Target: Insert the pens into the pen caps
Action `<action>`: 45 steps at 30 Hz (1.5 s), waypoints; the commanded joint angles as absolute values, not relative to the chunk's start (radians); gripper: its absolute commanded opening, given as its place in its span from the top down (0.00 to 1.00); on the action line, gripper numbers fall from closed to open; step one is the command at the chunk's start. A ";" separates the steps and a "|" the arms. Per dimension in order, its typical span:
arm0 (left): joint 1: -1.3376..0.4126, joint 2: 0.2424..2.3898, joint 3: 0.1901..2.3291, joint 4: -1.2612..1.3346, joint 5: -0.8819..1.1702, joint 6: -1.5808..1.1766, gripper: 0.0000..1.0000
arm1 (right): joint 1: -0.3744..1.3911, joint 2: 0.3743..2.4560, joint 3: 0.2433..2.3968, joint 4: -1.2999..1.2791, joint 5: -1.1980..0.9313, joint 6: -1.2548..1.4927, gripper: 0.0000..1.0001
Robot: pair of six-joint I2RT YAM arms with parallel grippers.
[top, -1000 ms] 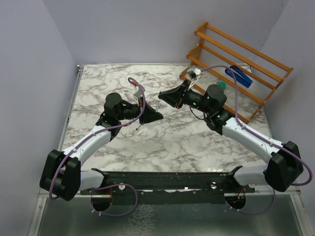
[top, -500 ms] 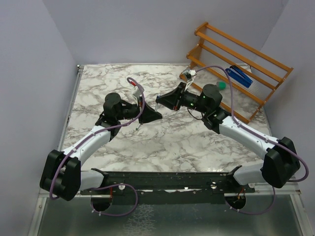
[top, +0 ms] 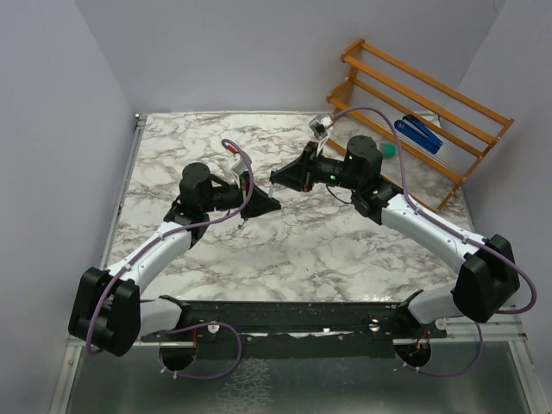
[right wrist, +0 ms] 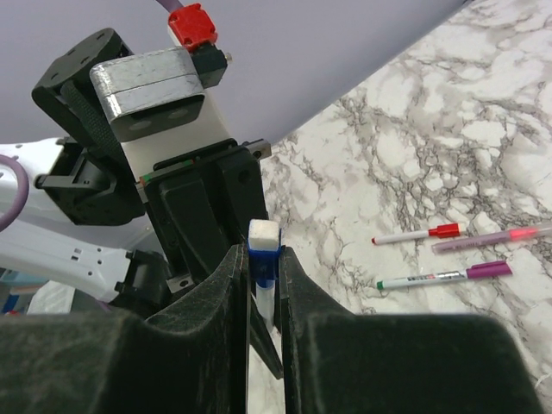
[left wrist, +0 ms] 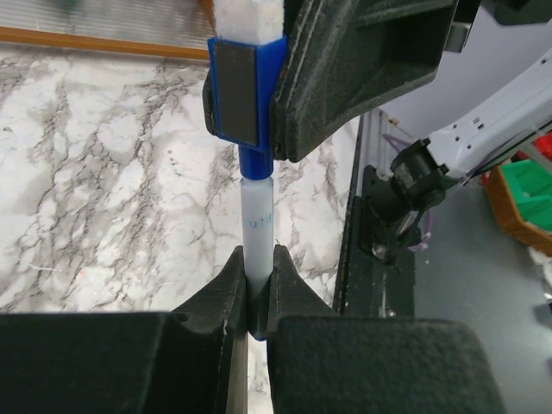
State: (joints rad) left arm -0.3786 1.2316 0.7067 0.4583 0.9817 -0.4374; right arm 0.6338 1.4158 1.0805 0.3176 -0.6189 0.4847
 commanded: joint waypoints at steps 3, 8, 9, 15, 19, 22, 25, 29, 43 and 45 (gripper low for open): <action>-0.368 1.154 0.800 0.223 0.796 -0.123 1.00 | 0.633 1.436 1.087 0.186 -0.775 0.484 0.99; -0.368 1.130 0.809 0.288 0.686 -0.132 1.00 | 0.642 1.410 0.993 0.255 -0.767 0.549 0.99; -0.369 1.129 0.811 0.304 0.675 -0.140 1.00 | 0.646 1.404 0.973 0.278 -0.758 0.563 0.99; -0.375 1.142 0.850 0.369 0.637 -0.181 1.00 | 0.687 1.405 0.907 0.359 -0.678 0.617 0.99; -0.392 1.153 0.866 0.377 0.601 -0.181 1.00 | 0.703 1.406 0.907 0.336 -0.620 0.619 0.99; -0.414 1.156 0.866 0.376 0.548 -0.168 1.00 | 0.708 1.404 0.927 0.258 -0.565 0.600 0.99; -0.437 1.159 0.865 0.368 0.489 -0.152 1.00 | 0.713 1.404 0.951 0.181 -0.506 0.592 0.99; -0.467 1.171 0.874 0.335 0.417 -0.121 1.00 | 0.723 1.412 0.982 0.086 -0.421 0.599 0.99; -0.485 1.149 0.888 0.292 0.434 -0.058 1.00 | 0.752 1.428 0.899 0.224 -0.502 0.621 0.99; -0.485 1.143 0.887 0.304 0.509 -0.047 1.00 | 0.752 1.428 0.888 0.249 -0.527 0.597 0.99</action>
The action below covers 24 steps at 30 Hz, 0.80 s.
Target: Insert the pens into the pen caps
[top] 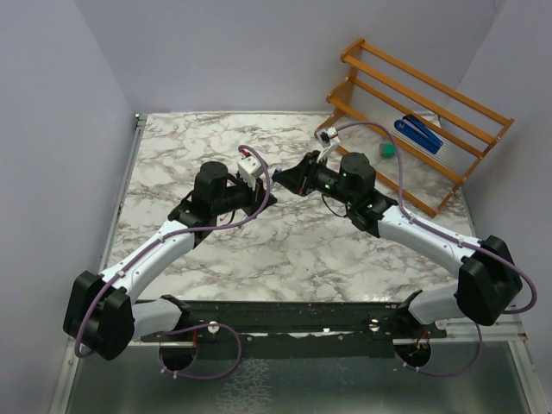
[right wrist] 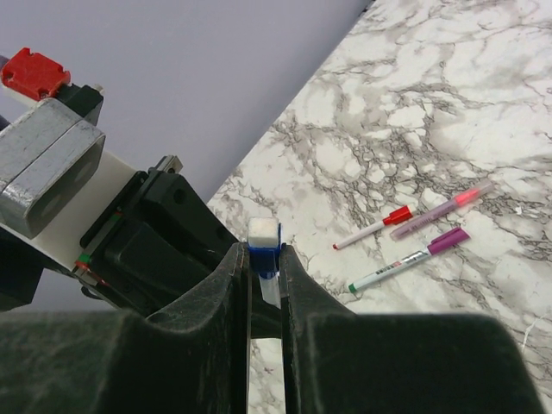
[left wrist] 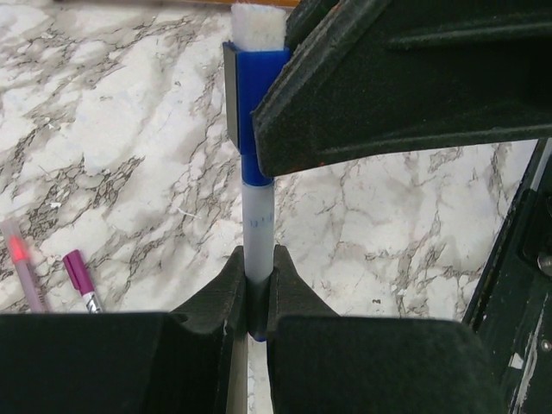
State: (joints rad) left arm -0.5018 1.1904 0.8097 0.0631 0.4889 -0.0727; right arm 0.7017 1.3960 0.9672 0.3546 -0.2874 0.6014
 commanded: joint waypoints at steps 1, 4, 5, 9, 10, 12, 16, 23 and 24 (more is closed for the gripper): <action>-0.485 1.143 0.889 0.306 0.549 -0.040 1.00 | 0.752 1.429 0.887 0.257 -0.544 0.582 0.99; -0.485 1.158 0.901 0.310 0.690 -0.030 1.00 | 0.752 1.430 0.886 0.280 -0.613 0.533 0.99; -0.485 1.163 0.906 0.313 0.741 -0.029 1.00 | 0.752 1.429 0.882 0.287 -0.635 0.518 0.99; -0.484 1.181 0.930 0.334 0.906 -0.039 1.00 | 0.752 1.421 0.822 0.395 -0.721 0.499 0.99; -0.484 1.182 0.933 0.342 0.940 -0.041 1.00 | 0.752 1.423 0.802 0.433 -0.747 0.506 0.99; -0.485 1.184 0.939 0.358 1.003 -0.044 1.00 | 0.752 1.430 0.768 0.532 -0.804 0.520 0.99; -0.485 1.186 0.952 0.366 1.070 -0.041 1.00 | 0.752 1.465 0.748 0.630 -0.922 0.538 0.99; -0.485 1.158 0.942 0.367 0.987 -0.021 1.00 | 0.752 1.442 0.759 0.517 -0.884 0.469 0.99; -0.485 1.147 0.937 0.367 0.952 -0.017 1.00 | 0.752 1.433 0.765 0.486 -0.863 0.459 0.99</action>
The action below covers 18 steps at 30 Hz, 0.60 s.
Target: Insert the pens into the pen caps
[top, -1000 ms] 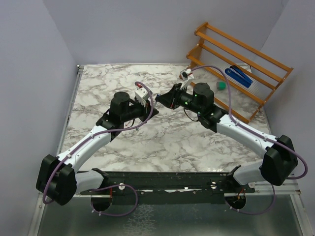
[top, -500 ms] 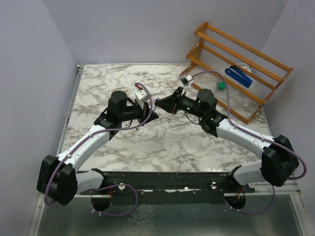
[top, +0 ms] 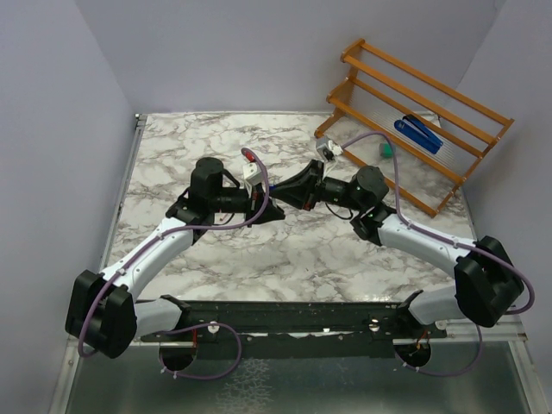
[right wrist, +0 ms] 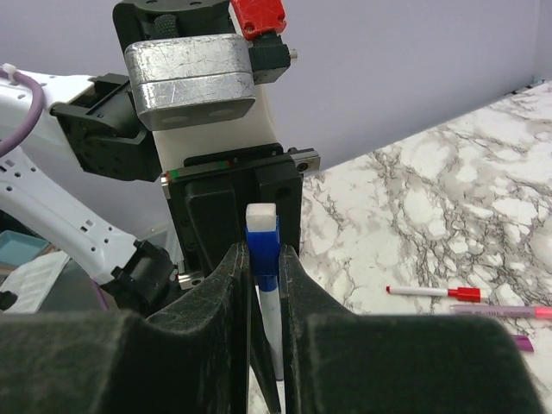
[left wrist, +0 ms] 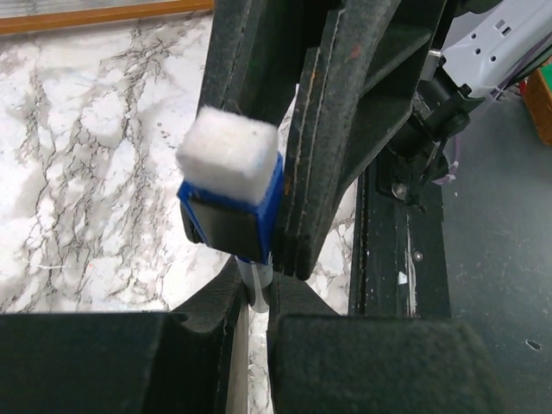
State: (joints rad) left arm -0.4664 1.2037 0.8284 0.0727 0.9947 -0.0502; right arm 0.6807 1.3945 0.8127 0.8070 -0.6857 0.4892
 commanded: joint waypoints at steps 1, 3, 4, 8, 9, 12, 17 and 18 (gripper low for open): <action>-0.484 1.138 0.930 0.367 0.923 -0.011 1.00 | 0.752 1.427 0.770 0.450 -0.832 0.447 0.99; -0.484 1.121 0.919 0.367 0.878 -0.005 1.00 | 0.752 1.414 0.788 0.377 -0.781 0.419 0.99; -0.484 1.117 0.916 0.367 0.858 -0.005 1.00 | 0.752 1.407 0.790 0.351 -0.752 0.411 0.99; -0.483 1.111 0.919 0.322 0.761 0.001 1.00 | 0.752 1.383 0.815 0.227 -0.606 0.386 0.99; -0.483 1.109 0.922 0.305 0.722 0.021 1.00 | 0.752 1.380 0.829 0.188 -0.550 0.382 0.99; -0.483 1.099 0.931 0.268 0.609 0.035 1.00 | 0.752 1.381 0.875 0.075 -0.436 0.389 0.99; -0.483 1.099 0.930 0.249 0.477 0.032 1.00 | 0.752 1.376 0.888 0.027 -0.293 0.434 0.99; -0.482 1.102 0.930 0.244 0.459 0.031 1.00 | 0.752 1.376 0.887 0.024 -0.270 0.444 0.99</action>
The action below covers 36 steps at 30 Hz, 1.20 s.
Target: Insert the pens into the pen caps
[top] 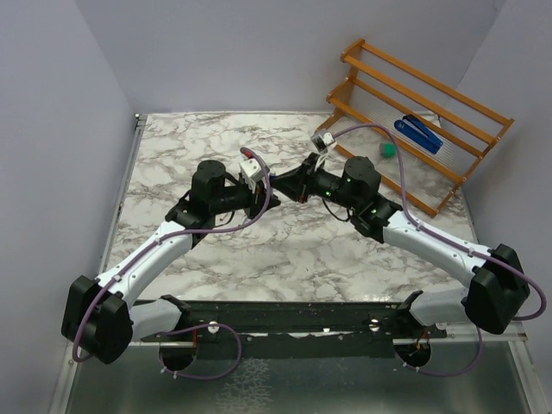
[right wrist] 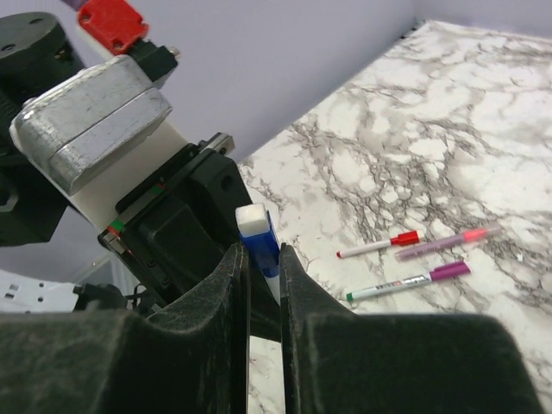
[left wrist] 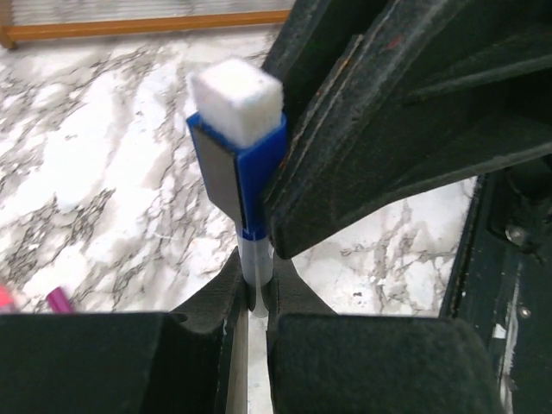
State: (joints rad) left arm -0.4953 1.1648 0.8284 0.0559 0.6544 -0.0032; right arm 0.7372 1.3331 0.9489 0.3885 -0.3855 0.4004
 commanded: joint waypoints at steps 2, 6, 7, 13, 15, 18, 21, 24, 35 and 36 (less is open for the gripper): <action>-0.483 1.112 0.932 0.227 0.445 0.029 1.00 | 0.752 1.376 0.886 0.021 -0.237 0.457 0.99; -0.483 1.150 0.955 0.158 0.445 0.039 1.00 | 0.752 1.371 0.884 0.023 -0.215 0.465 0.99; -0.483 1.159 0.959 0.140 0.445 0.043 1.00 | 0.752 1.368 0.882 0.028 -0.210 0.464 0.99; -0.483 1.238 0.984 0.013 0.458 0.079 1.00 | 0.752 1.321 0.885 0.024 -0.135 0.434 0.68; -0.483 1.280 0.994 -0.051 0.461 0.099 1.00 | 0.752 1.274 0.875 0.021 -0.089 0.413 0.53; -0.483 1.369 1.017 -0.143 0.478 0.104 1.00 | 0.750 1.203 0.850 0.003 -0.032 0.374 0.39; -0.484 1.468 1.050 -0.229 0.494 0.074 1.00 | 0.744 1.154 0.835 -0.050 -0.008 0.346 0.37; -0.492 1.536 1.070 -0.275 0.454 0.039 1.00 | 0.741 1.111 0.807 -0.075 -0.004 0.333 0.37; -0.583 1.718 1.207 -0.473 0.159 -0.016 1.00 | 0.737 0.990 0.745 -0.126 0.061 0.274 0.33; -0.586 1.731 1.212 -0.478 0.146 -0.026 1.00 | 0.737 0.984 0.741 -0.130 0.064 0.273 0.34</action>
